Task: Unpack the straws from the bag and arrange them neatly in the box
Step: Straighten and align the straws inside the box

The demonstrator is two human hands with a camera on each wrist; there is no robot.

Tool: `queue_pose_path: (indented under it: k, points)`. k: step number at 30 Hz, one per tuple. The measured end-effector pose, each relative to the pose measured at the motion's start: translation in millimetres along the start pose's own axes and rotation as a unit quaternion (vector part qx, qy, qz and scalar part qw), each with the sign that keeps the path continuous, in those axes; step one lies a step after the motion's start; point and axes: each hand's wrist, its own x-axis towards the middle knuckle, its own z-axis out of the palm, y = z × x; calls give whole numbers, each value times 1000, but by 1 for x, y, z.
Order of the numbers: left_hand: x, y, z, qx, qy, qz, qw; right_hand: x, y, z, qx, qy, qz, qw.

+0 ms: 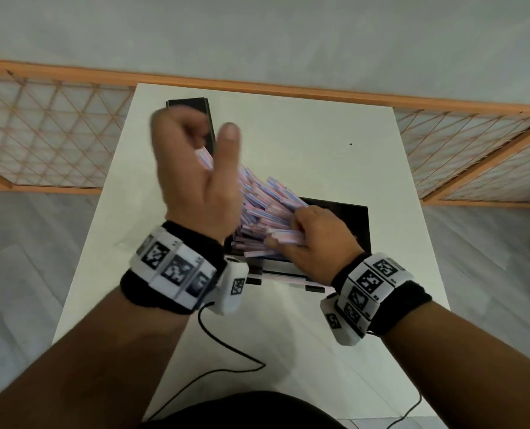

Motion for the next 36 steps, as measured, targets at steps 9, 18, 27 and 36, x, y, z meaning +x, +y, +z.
queue_pose_path:
  k: [9, 18, 27, 36]
  points:
    - [-43, -37, -8, 146, -112, -319, 930, -16, 27, 10, 17, 50, 58, 997]
    - [-31, -42, -4, 221, -144, -83, 961, -10, 21, 15, 61, 14, 38, 997]
    - [9, 12, -15, 181, -155, 37, 970, -6, 7, -9, 102, 65, 13, 993]
    - [25, 85, -12, 61, -180, 65, 980, 11, -40, -59, 201, 179, -79, 960]
